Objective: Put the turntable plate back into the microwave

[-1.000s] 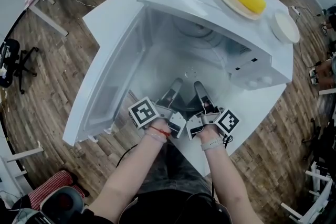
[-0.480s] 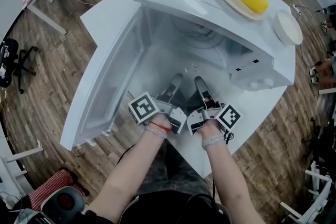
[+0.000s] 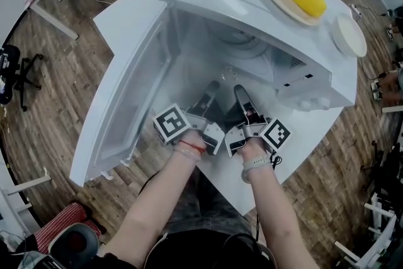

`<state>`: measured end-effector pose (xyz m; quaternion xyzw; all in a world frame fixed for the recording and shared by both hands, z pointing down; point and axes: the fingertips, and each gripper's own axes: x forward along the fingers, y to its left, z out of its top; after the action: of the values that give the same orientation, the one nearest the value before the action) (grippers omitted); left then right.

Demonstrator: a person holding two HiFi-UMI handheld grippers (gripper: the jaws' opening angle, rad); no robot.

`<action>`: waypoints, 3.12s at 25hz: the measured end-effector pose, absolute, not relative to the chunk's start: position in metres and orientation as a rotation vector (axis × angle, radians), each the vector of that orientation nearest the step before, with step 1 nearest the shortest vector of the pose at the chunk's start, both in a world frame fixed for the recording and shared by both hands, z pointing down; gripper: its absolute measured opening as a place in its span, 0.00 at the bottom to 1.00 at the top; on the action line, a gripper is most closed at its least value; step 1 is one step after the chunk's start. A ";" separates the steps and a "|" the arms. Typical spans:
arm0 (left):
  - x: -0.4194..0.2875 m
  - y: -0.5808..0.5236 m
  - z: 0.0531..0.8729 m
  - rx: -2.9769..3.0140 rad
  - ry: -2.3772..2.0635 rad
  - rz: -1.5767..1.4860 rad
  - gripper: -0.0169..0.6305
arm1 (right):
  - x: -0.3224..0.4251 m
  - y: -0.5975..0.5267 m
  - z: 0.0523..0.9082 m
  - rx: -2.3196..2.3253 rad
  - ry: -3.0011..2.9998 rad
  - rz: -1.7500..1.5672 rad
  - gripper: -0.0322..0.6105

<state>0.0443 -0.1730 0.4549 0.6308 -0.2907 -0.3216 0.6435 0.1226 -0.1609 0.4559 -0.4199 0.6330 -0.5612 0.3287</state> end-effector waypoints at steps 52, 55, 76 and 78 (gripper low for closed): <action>0.057 -0.176 0.449 1.420 -0.533 -0.757 0.08 | 0.134 -0.197 0.453 -1.097 1.581 -1.464 0.11; 0.057 -0.176 0.449 1.410 -0.526 -0.770 0.08 | 0.133 -0.196 0.450 -1.150 1.661 -1.435 0.11; 0.058 -0.178 0.449 1.415 -0.518 -0.788 0.08 | 0.114 -0.154 0.450 -1.076 1.770 -1.477 0.14; 0.057 -0.176 0.446 1.426 -0.518 -0.789 0.08 | 0.113 -0.152 0.448 -1.056 1.775 -1.455 0.14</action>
<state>0.0568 -0.1762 0.4465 0.6292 -0.2286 -0.3480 0.6563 0.1134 -0.1522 0.4479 -0.3983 0.6696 -0.5490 0.3027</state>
